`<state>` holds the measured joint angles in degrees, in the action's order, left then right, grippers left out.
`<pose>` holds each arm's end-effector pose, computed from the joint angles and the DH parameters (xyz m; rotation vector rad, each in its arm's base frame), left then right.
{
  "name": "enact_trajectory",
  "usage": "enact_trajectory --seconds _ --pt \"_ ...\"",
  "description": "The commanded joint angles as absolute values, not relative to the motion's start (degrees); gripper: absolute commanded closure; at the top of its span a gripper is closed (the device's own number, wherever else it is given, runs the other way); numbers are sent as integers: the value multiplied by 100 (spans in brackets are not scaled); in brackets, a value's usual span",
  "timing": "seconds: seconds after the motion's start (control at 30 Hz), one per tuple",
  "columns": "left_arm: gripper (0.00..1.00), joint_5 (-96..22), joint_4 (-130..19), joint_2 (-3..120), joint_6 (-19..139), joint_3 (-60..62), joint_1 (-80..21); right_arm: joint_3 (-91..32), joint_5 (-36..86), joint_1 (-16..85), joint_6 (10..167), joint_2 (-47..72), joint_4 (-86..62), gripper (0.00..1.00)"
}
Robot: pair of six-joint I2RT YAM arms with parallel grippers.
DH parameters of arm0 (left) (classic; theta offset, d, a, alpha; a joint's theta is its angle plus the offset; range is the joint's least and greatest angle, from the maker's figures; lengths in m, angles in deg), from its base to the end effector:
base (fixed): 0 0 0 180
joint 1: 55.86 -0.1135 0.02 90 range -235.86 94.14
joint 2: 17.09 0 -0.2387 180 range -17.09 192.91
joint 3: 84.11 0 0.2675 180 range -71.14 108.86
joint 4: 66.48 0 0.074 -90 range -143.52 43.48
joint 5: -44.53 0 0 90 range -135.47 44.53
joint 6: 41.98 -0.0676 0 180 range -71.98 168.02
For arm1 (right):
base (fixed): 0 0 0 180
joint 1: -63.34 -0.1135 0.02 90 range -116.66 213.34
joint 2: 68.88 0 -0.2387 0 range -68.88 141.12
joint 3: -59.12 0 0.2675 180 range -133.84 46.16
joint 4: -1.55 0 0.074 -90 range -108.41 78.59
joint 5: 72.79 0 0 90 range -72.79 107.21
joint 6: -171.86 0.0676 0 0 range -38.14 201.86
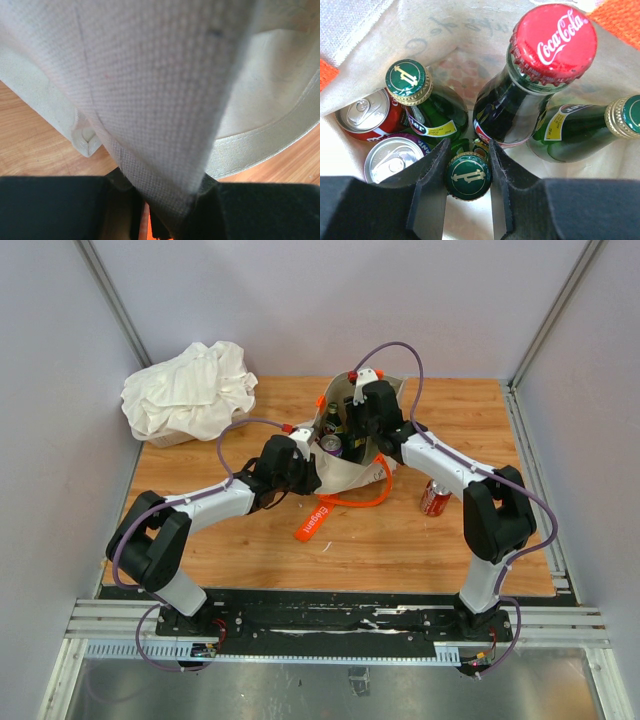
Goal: Take the beverage out of the canvas bag
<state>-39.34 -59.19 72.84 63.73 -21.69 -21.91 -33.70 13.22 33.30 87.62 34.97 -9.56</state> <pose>0.3053 -0.2143 0.1480 0.4167 2.2005 -0.6003 0.4098 0.2316 0.2408 -0.3694 1.9370 0.3423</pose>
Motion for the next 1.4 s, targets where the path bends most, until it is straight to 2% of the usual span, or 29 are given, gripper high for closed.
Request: enact_trajectory --seconds 0.0,0.53,0.87,1.03,1.2,1.37 --pt "94 -3997 -5344 7253 6193 -2216 -2132 -3410 1506 3438 8707 3667 -885 99" --pt "92 -4044 -5287 7272 6038 -2044 -2132 -4504 2055 3285 7840 2423 -1131 99" --pt "92 -3946 -5342 7282 6033 -2052 -2132 -5539 1706 3269 7629 1703 -1952 99" --pt "92 -3918 -5351 7281 6015 -2051 -2132 -5847 1074 3321 7196 1392 -2073 99" --pt "92 -3901 -5352 7269 6007 -2051 -2132 -5939 921 3947 7345 1215 -2299 99" --pt "92 -3875 -5337 7295 6000 -2030 -2132 -5369 1304 4994 7886 939 -2238 99"
